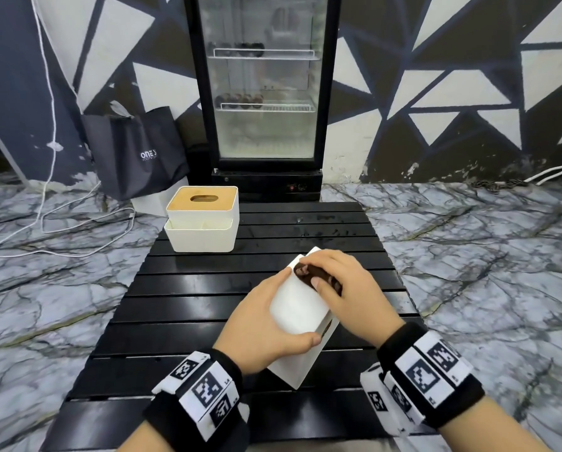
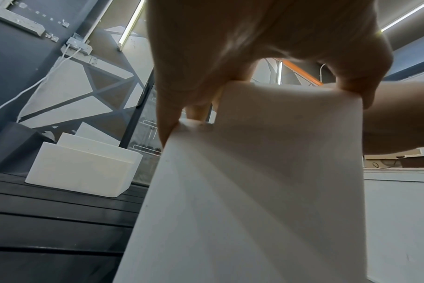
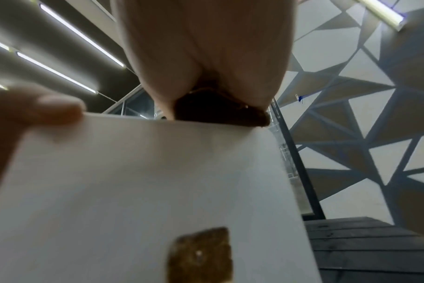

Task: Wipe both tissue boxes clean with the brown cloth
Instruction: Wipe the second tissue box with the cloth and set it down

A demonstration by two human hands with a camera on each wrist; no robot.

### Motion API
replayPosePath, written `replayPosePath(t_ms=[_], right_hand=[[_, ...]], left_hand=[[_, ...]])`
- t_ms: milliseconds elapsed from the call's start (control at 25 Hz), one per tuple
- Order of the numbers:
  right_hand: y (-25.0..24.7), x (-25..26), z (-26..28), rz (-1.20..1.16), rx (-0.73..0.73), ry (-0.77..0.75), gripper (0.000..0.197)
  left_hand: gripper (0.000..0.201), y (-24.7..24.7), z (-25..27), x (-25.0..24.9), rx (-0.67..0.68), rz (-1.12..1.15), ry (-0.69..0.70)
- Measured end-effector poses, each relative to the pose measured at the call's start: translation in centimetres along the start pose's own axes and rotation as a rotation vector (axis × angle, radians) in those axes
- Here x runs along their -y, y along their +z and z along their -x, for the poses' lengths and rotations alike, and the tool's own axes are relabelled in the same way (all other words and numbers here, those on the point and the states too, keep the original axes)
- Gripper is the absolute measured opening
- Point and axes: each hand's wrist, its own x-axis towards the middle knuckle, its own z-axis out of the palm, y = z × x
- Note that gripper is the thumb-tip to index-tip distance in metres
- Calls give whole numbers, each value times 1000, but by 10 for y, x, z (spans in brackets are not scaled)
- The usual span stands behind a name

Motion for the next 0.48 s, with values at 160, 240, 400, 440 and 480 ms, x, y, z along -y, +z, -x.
replayPosePath(t_ms=[160, 240, 400, 440, 480], right_hand=[[14, 3, 5, 62, -47, -10, 35], [17, 7, 10, 42, -13, -67, 36], [7, -5, 0, 49, -9, -31, 33], [6, -9, -6, 69, -21, 0, 33], [4, -12, -12, 85, -29, 33, 34]], left_hand=[[71, 2, 0, 1, -6, 10, -5], [68, 1, 0, 0, -12, 13, 4], [85, 2, -4, 10, 9, -6, -14], [93, 2, -4, 12, 16, -29, -30], [102, 1, -5, 13, 26, -53, -47]])
